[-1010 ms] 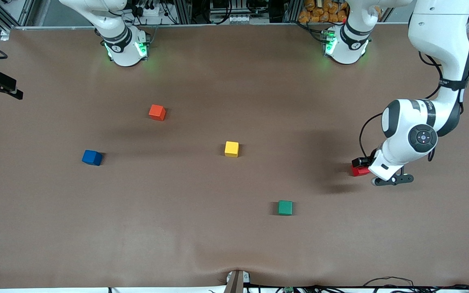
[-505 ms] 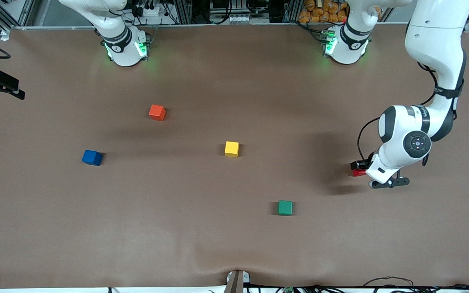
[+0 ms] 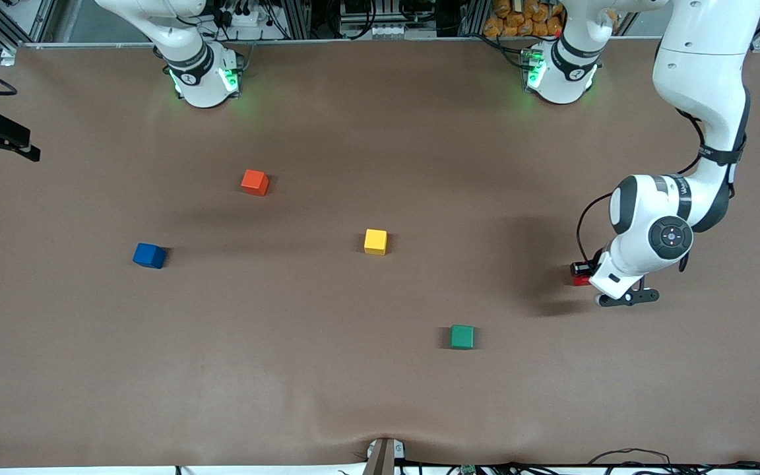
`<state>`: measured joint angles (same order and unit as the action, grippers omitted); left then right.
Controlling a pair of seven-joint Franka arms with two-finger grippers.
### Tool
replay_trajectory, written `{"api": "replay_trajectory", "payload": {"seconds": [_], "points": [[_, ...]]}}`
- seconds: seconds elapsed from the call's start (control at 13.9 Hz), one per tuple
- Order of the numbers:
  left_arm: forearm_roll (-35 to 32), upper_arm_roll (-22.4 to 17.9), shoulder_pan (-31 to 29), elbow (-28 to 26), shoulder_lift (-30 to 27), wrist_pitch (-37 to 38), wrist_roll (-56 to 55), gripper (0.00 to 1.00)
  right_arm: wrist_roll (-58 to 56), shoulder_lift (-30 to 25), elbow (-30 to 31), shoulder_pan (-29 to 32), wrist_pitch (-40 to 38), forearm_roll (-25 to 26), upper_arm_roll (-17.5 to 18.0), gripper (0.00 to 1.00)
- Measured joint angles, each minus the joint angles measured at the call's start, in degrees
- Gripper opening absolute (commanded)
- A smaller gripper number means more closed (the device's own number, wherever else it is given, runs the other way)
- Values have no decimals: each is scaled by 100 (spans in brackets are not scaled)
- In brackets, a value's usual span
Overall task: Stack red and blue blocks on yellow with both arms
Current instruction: 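Close the left gripper on the red cube and lift it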
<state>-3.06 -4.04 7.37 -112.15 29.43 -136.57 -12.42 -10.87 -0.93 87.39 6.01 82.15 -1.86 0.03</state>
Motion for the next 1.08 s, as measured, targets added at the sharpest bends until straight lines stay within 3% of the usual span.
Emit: {"api": "replay_trajectory", "payload": {"seconds": [0.14, 0.5, 1.08], "points": [[0, 0, 3, 2, 1, 0, 0, 0, 0, 6, 0, 3, -1, 0, -6, 100], [1, 30, 13, 107, -105, 25, 0, 0, 0, 8, 0, 13, -63, 0, -29, 100], [2, 481, 19, 128, -1027, 722, 0, 0, 0, 10, 0, 14, -70, 0, -36, 100]]}}
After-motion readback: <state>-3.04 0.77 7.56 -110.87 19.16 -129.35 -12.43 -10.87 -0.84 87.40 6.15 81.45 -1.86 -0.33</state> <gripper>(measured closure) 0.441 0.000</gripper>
